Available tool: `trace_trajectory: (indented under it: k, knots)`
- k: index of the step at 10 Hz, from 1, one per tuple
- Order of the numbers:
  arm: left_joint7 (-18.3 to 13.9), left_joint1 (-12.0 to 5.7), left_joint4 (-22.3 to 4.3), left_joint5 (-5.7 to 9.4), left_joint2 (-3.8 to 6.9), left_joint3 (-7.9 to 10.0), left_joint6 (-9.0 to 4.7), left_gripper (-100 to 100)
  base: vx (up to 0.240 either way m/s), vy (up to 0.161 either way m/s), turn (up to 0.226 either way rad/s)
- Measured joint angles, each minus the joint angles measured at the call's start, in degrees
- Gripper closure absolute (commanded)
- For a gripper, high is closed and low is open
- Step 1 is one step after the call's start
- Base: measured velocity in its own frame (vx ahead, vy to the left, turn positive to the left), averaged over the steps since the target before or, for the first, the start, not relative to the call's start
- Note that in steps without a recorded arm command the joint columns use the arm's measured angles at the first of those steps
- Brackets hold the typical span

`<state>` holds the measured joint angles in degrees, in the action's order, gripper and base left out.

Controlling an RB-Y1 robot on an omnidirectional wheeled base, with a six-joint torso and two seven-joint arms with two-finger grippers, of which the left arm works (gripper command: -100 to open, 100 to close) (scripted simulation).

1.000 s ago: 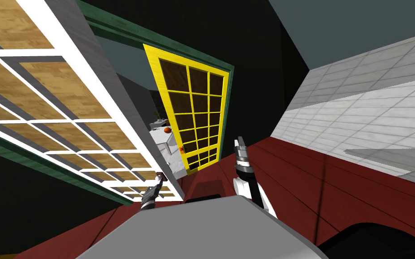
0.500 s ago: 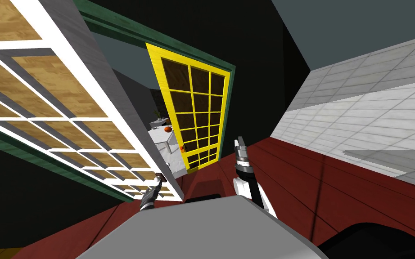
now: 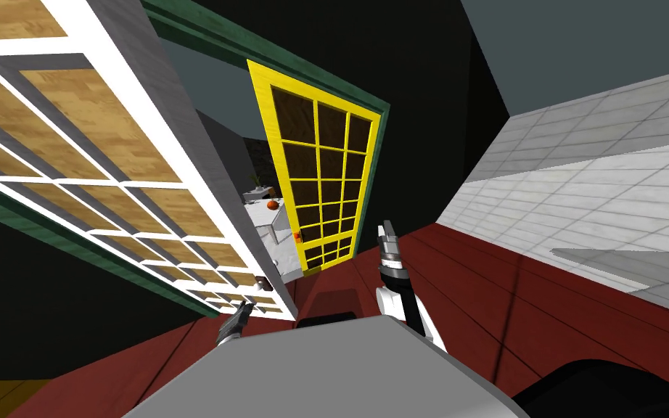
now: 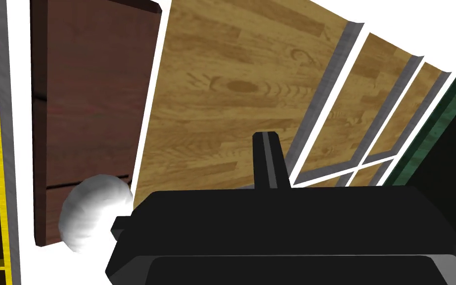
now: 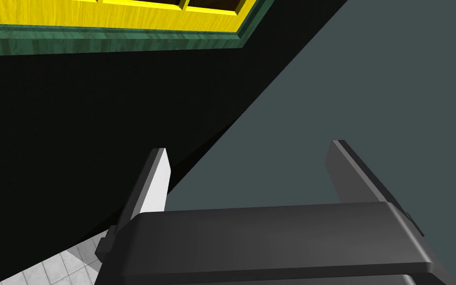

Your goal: Pull the door open

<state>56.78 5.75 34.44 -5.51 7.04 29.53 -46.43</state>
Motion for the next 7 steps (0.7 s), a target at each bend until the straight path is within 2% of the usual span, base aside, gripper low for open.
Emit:
trace_trajectory:
  k: [1,2,3,4,5,7]
  knots:
    - [0.0,-0.19,-0.5,-0.70,0.65,-0.43,-0.88,-100,-0.169,0.062,-0.164]
    - [0.4,0.55,0.9,-1.58,0.74,-1.02,-1.36,-100,-0.217,0.045,-0.143]
    - [0.5,1.71,3.5,-2.66,0.98,-1.83,-1.11,-100,-0.163,0.030,-0.043]
    - [0.8,1.32,2.7,-3.07,1.32,-2.01,-1.76,-100,-0.092,0.020,-0.050]
    - [1.2,1.20,2.3,-3.52,1.62,-2.24,-2.64,-100,-0.121,0.030,-0.208]
    - [2.0,1.44,2.7,-5.39,2.70,-3.39,-4.53,-100,-0.135,0.061,-0.180]
